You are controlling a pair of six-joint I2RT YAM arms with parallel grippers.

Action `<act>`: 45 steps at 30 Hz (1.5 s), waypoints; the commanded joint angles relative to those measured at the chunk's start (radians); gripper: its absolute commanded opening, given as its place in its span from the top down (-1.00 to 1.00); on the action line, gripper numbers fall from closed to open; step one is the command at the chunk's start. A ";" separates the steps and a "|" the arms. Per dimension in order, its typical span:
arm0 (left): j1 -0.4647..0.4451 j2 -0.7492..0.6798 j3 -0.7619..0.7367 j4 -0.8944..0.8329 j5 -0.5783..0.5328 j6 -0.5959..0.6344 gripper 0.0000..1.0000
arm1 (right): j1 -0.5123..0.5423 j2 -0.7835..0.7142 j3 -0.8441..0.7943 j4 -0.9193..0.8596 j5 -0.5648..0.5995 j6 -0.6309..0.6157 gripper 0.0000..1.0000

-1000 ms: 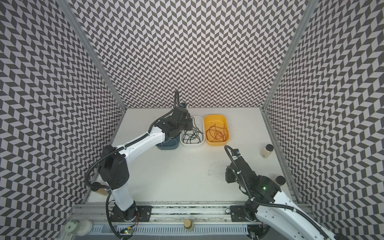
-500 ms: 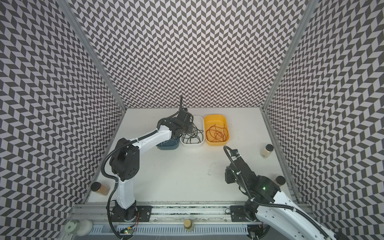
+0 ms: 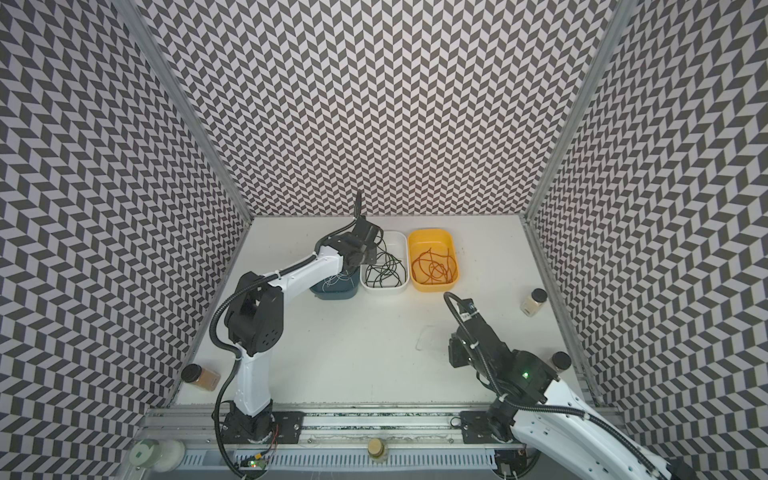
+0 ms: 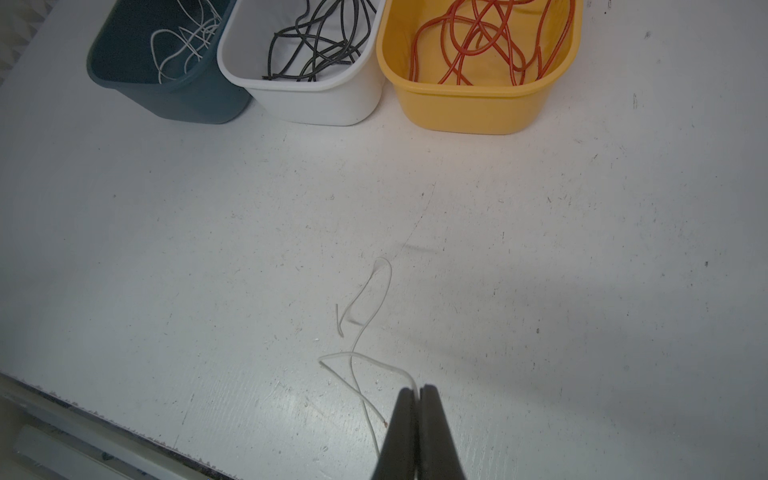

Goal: Untangle the cables
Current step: 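Lower the black wire into the white bin and open the left gripper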

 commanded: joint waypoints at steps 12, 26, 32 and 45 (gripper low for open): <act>-0.063 0.131 0.124 -0.140 -0.107 0.036 1.00 | 0.016 0.018 -0.005 0.040 -0.002 -0.009 1.00; -0.054 0.072 0.246 -0.220 -0.014 0.124 -0.16 | 0.017 0.022 0.010 0.034 0.010 -0.015 1.00; -0.046 0.029 0.317 -0.274 -0.002 0.163 -0.36 | 0.017 0.024 0.023 0.026 0.012 -0.017 1.00; -0.022 -0.115 0.348 -0.342 0.062 0.153 -0.49 | 0.017 0.057 0.099 0.002 0.010 -0.040 1.00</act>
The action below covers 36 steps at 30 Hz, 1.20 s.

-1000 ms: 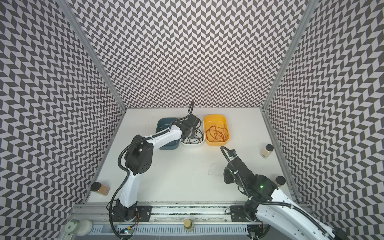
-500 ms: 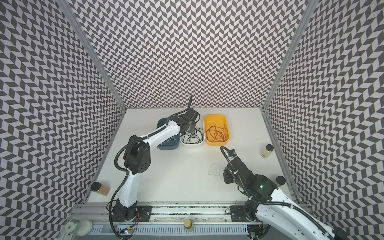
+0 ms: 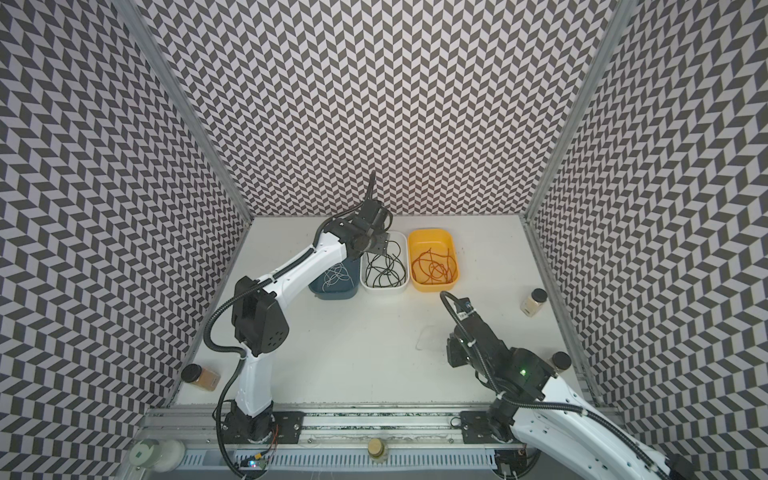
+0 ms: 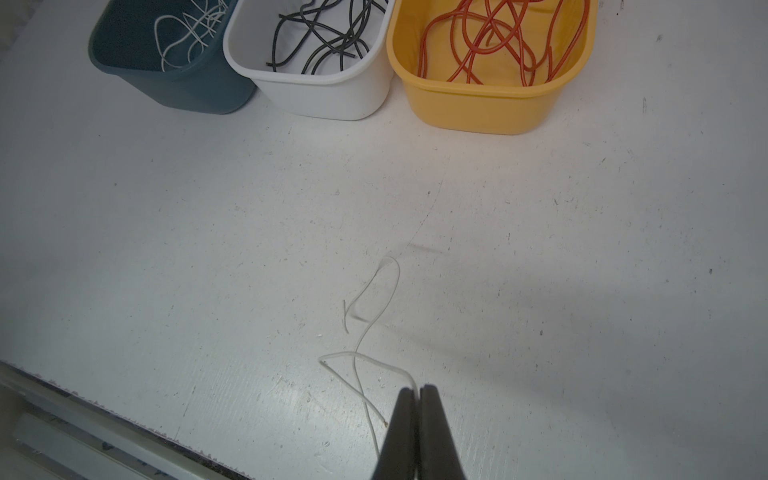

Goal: Untangle the cables
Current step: 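Lower the black wire into the white bin and open the left gripper, then carry the white wire to the teal bin with the right gripper while the left retracts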

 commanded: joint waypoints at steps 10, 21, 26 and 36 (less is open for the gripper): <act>0.106 -0.525 -0.257 -0.018 0.053 -0.065 -0.99 | 0.005 0.209 0.354 -0.011 -0.003 -0.131 1.00; 0.170 -1.034 -0.769 -0.038 -0.046 -0.110 -1.00 | 0.095 0.507 0.826 -0.051 -0.019 -0.260 1.00; 0.188 -1.208 -0.927 -0.039 -0.074 -0.165 -1.00 | 0.144 0.669 1.039 -0.085 -0.039 -0.295 1.00; 0.191 -1.442 -1.128 0.023 -0.085 -0.222 -1.00 | 0.152 0.991 1.352 -0.040 -0.031 -0.393 1.00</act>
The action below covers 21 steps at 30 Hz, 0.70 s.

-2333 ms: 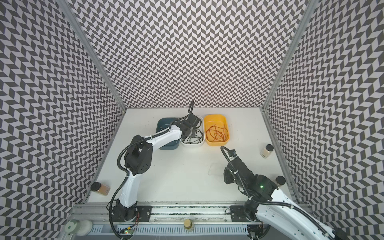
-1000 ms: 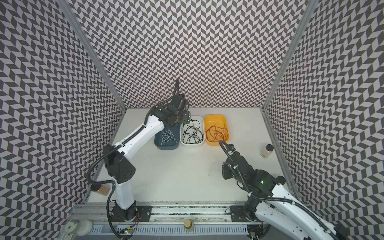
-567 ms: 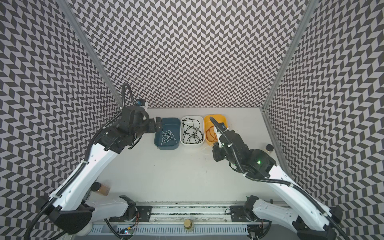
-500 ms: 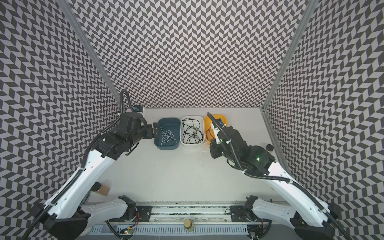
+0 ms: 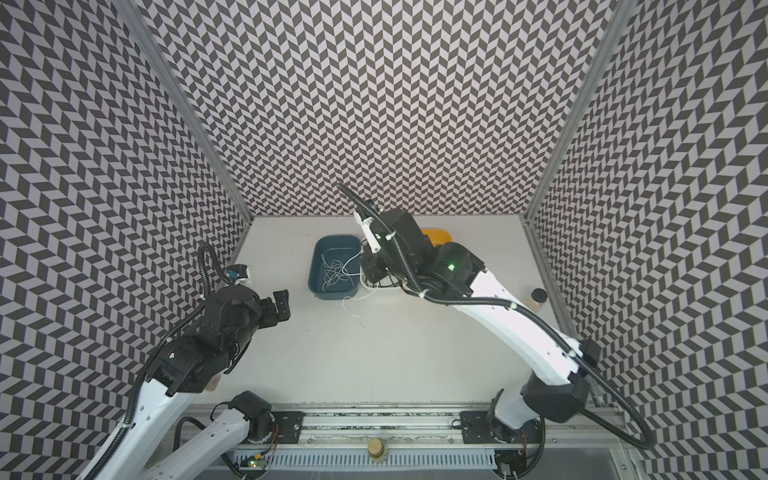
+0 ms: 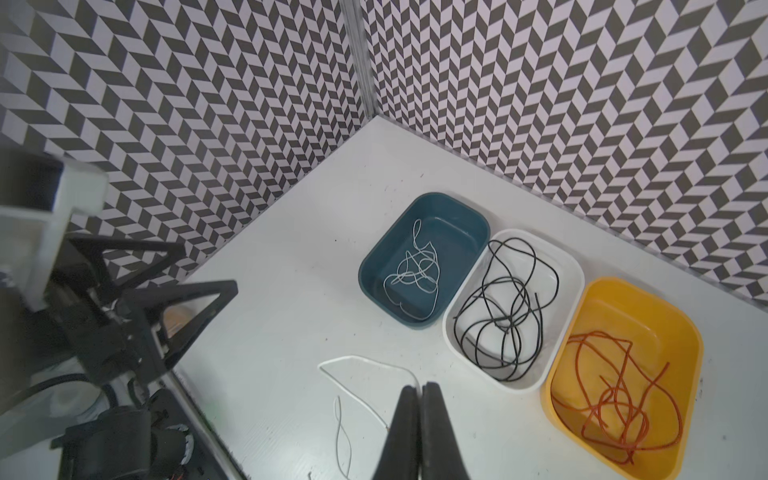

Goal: Untangle the cables
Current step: 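Carry the white wire to the teal bin with the right gripper while the left retracts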

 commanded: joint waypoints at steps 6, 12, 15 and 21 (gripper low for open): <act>0.007 -0.142 -0.116 0.068 -0.036 -0.034 -1.00 | -0.006 0.264 0.237 0.059 0.036 -0.104 1.00; 0.007 -0.162 -0.128 0.070 -0.024 -0.062 -1.00 | -0.047 0.465 0.428 0.093 0.042 -0.123 1.00; 0.007 -0.160 -0.127 0.068 -0.012 -0.062 -1.00 | -0.068 0.555 0.496 0.128 0.055 -0.145 1.00; 0.006 -0.162 -0.131 0.070 0.013 -0.061 -1.00 | -0.084 0.700 0.523 0.205 0.014 -0.160 1.00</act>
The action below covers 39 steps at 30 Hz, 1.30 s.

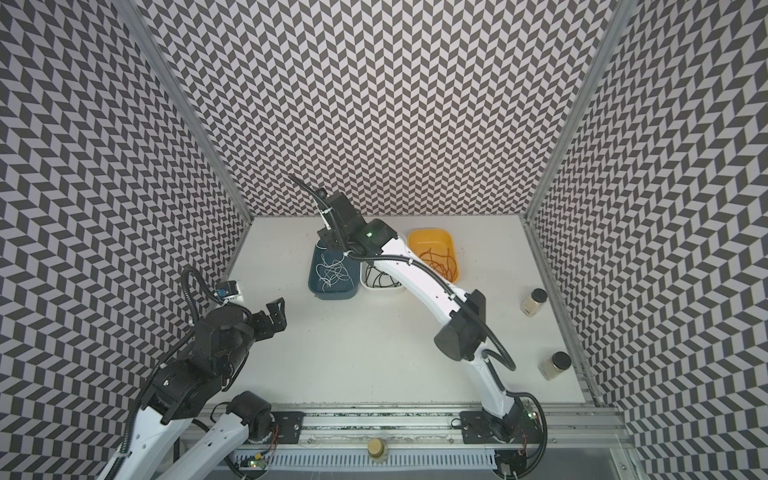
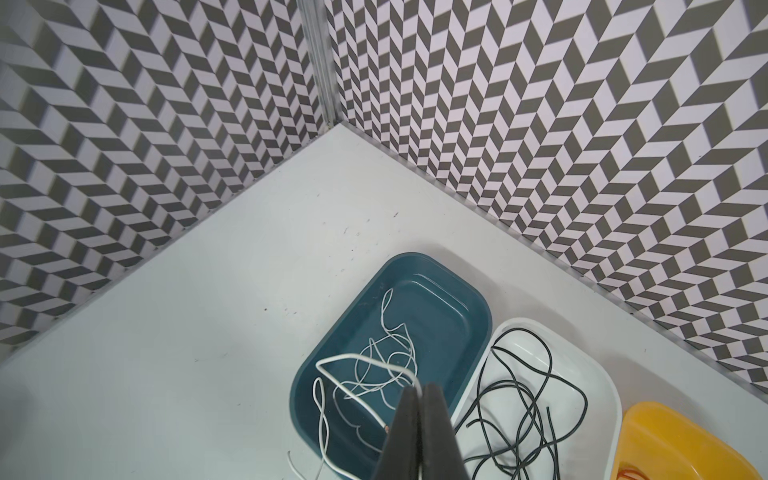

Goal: Untangle the cables
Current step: 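Carry the white wire to the teal bin with the right gripper while the left retracts, then lower the white wire into the teal bin and open the right gripper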

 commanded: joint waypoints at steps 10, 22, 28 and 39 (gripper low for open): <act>0.002 -0.013 -0.009 0.022 0.032 -0.001 -1.00 | -0.047 0.256 0.088 0.054 -0.086 0.005 1.00; 0.003 0.022 -0.007 0.014 0.028 0.004 -1.00 | -0.041 0.114 -0.014 -0.004 -0.107 0.011 0.27; 0.003 0.046 -0.014 0.017 0.022 0.004 -1.00 | -0.018 -0.052 -0.058 -0.053 -0.079 -0.010 0.11; 0.002 0.072 -0.041 0.031 -0.031 -0.004 -1.00 | -0.008 -0.693 -0.804 0.193 0.003 -0.004 -0.32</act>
